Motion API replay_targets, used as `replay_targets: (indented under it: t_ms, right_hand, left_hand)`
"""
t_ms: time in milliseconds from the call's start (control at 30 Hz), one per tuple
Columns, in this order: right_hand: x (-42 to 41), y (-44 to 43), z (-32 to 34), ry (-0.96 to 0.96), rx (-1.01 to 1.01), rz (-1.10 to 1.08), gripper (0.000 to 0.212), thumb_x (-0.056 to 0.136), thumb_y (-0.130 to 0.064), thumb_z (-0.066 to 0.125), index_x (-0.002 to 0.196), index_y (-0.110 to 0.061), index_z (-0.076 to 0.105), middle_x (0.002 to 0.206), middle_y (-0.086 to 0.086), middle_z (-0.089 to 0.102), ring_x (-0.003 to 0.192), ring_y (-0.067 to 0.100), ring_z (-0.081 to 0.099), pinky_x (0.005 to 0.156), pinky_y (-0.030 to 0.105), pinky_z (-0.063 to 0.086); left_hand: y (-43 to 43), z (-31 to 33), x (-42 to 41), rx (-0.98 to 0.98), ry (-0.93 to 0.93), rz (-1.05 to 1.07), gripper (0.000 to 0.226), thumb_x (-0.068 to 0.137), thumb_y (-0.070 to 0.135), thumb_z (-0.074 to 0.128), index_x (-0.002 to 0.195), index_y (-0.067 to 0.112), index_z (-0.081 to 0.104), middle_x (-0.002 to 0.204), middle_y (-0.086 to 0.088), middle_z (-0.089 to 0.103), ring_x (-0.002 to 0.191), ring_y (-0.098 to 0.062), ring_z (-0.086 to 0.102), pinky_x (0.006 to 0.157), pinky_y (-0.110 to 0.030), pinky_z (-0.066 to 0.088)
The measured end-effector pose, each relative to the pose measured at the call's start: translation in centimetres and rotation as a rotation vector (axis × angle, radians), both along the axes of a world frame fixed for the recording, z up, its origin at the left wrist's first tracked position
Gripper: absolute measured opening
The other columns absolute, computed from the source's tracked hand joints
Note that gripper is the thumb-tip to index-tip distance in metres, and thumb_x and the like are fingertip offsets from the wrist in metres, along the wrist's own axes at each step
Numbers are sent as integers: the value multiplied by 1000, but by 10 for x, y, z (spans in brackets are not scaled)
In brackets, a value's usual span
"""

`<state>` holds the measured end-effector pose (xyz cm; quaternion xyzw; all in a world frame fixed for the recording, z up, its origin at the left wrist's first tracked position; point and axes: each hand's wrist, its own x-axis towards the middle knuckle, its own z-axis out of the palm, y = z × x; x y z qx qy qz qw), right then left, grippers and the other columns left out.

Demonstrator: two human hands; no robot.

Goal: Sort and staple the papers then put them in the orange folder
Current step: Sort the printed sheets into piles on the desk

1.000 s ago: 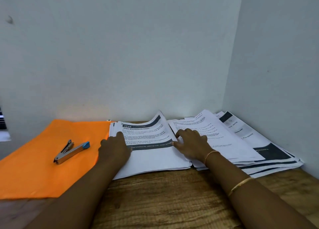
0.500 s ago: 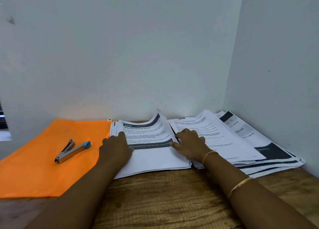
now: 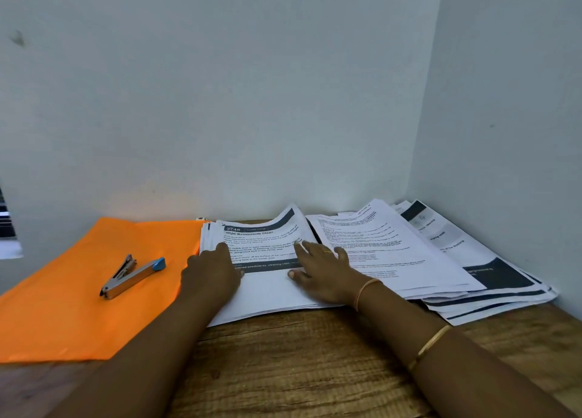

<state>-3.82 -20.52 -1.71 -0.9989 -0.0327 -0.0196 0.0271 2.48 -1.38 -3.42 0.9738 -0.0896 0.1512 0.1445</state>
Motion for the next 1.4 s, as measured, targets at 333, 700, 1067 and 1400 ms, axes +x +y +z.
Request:
replay_targets:
  t_ms: [333,700,1067,1400]
  right_hand:
    - [1,-5,5,-4,65,-38,65,99,-45,34,152,-17,9,159,16,4,147,24,-1,115,54,-5]
    - [-2,0,8,-11,98,74,56,102,-34,32,152,-17,12,160,7,-2,148,18,1,116,50,-8]
    - [3,-3,2,43,287,10,62,102,-36,35,152,-20,3,157,17,-14,146,32,-8,117,38,-4]
    - [-5,-8,11,5,368,17,67,100,-35,42,152,-21,3,160,10,-4,147,23,-6,117,39,0]
  left_hand:
    - [0,-1,1,3,-7,-1,38,90,43,54,118,17,46,117,-6,60,104,-26,54,79,-30,41]
    - [-2,2,-5,-12,-60,-11,33,92,36,54,118,17,48,114,-6,61,102,-25,54,72,-29,40]
    - [13,12,1,-309,-106,41,35,87,9,60,120,7,51,115,-15,62,106,-32,55,73,-33,39]
    - [22,19,-1,-324,-115,79,11,92,8,48,96,-2,51,97,-20,60,76,-27,46,62,-33,32]
